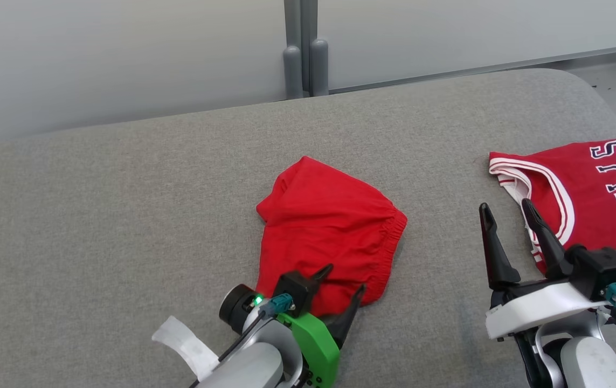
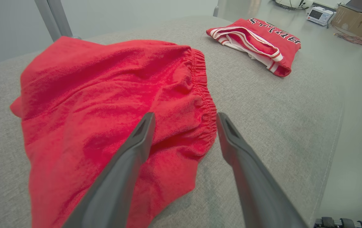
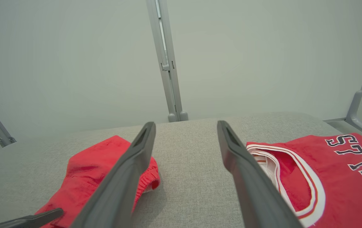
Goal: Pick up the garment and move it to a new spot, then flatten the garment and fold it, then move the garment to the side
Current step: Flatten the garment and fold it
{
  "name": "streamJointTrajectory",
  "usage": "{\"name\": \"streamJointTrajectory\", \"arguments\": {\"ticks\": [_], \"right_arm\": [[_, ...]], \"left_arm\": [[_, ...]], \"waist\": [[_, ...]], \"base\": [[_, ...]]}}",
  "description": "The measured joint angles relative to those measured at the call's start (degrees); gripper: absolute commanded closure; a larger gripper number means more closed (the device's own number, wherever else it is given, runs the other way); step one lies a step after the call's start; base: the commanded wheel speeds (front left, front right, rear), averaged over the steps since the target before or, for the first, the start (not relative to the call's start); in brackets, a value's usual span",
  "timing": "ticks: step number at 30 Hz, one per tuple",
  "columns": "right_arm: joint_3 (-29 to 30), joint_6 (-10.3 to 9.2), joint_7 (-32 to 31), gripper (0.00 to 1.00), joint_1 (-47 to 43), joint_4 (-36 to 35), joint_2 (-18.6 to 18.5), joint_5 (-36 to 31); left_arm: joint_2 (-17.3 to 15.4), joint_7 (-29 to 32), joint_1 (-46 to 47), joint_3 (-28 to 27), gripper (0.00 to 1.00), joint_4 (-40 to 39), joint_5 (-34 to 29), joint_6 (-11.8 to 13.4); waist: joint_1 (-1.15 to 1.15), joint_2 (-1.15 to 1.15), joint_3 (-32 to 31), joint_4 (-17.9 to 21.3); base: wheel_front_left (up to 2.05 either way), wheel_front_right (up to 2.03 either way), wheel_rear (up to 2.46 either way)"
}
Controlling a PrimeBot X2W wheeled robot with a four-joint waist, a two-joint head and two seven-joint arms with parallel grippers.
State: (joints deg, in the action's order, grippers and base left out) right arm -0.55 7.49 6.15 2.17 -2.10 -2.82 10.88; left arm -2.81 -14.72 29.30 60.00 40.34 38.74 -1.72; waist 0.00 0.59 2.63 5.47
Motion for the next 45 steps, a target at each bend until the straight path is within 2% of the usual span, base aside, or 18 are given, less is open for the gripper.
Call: {"name": "streamJointTrajectory", "arguments": {"ticks": [6, 11, 12, 13, 15, 26, 32, 36, 38, 39, 43, 45], "right_arm": [[0.1, 0.00, 0.0, 0.00, 0.6, -0.4, 0.0, -0.1], [-0.2, 0.00, 0.1, 0.00, 0.7, -0.1, 0.0, 0.0], [-0.3, 0.00, 0.1, 0.00, 0.8, -0.1, 0.0, 0.0], [-0.4, 0.00, 0.1, 0.00, 0.9, 0.0, 0.0, 0.0], [-0.3, 0.00, 0.2, 0.00, 1.1, 0.1, 0.0, 0.1], [2.1, 0.00, 0.8, 0.00, 1.5, 0.4, 0.0, 0.1], [3.2, 0.00, 0.8, 0.00, 1.5, 0.2, 0.0, 0.0], [3.6, 0.00, 0.8, 0.00, 1.5, 0.0, 0.0, 0.0], [4.1, 0.00, 0.8, 0.00, 1.5, -0.1, 0.0, 0.0], [4.1, 0.00, 0.8, 0.00, 1.5, -0.1, 0.0, 0.0], [4.3, 0.00, 0.8, 0.00, 1.6, 0.0, 0.0, 0.0], [4.3, 0.00, 0.8, 0.00, 1.7, 0.1, 0.0, 0.0]], "left_arm": [[0.0, -0.1, 2.0, 1.3, 0.00, 5.1, 0.5, 2.8], [0.0, 1.6, 3.4, 2.8, 0.00, 8.9, 1.2, 3.5], [0.0, 1.7, 3.5, 3.1, 0.33, 9.4, 1.4, 3.5], [0.0, 1.8, 3.8, 3.2, 0.58, 9.7, 1.8, 3.5], [0.0, 1.8, 4.5, 3.4, 1.00, 10.2, 2.2, 3.5], [0.0, 0.2, 7.1, 5.2, 1.00, 7.6, 4.1, 3.3], [0.0, -0.1, 9.0, 4.5, 1.00, 3.0, 4.4, 4.0], [0.0, -0.3, 9.9, -0.8, 1.00, -5.8, 4.2, 4.7], [0.0, -0.3, 9.4, -6.6, 1.00, -14.0, 5.0, 4.4], [0.0, -0.3, 9.4, -6.6, 1.00, -14.0, 5.0, 4.4], [0.0, -0.3, 7.6, -13.5, 1.00, -21.7, 5.7, 4.5], [0.0, -0.4, 6.4, -15.2, 1.00, -21.8, 6.0, 4.8]], "waist": [[0.00, 0.00, 0.7, 2.3], [0.00, 0.00, 1.5, 3.6], [0.00, 0.00, 1.6, 3.7], [0.00, 0.00, 1.8, 3.9], [0.00, 0.00, 2.0, 4.1], [0.00, 0.00, 2.0, 3.3], [0.00, 0.00, 1.8, 3.0], [0.00, 0.00, 1.8, 2.9], [0.00, 0.00, 1.9, 3.0], [0.00, 0.00, 1.9, 3.0], [0.00, 0.00, 1.9, 3.2], [0.00, 0.00, 1.8, 3.3]], "base": [[0.00, 0.00, 0.00], [0.00, 0.00, 0.00], [0.00, 0.00, 0.00], [0.00, 0.00, 0.00], [0.00, 0.00, 0.00], [0.00, 0.00, 0.00], [0.00, 0.00, 0.00], [0.00, 0.00, 0.00], [0.00, 0.00, 0.00], [0.00, 0.00, 0.00], [0.00, 0.00, 0.00], [0.00, 0.00, 0.00]]}}
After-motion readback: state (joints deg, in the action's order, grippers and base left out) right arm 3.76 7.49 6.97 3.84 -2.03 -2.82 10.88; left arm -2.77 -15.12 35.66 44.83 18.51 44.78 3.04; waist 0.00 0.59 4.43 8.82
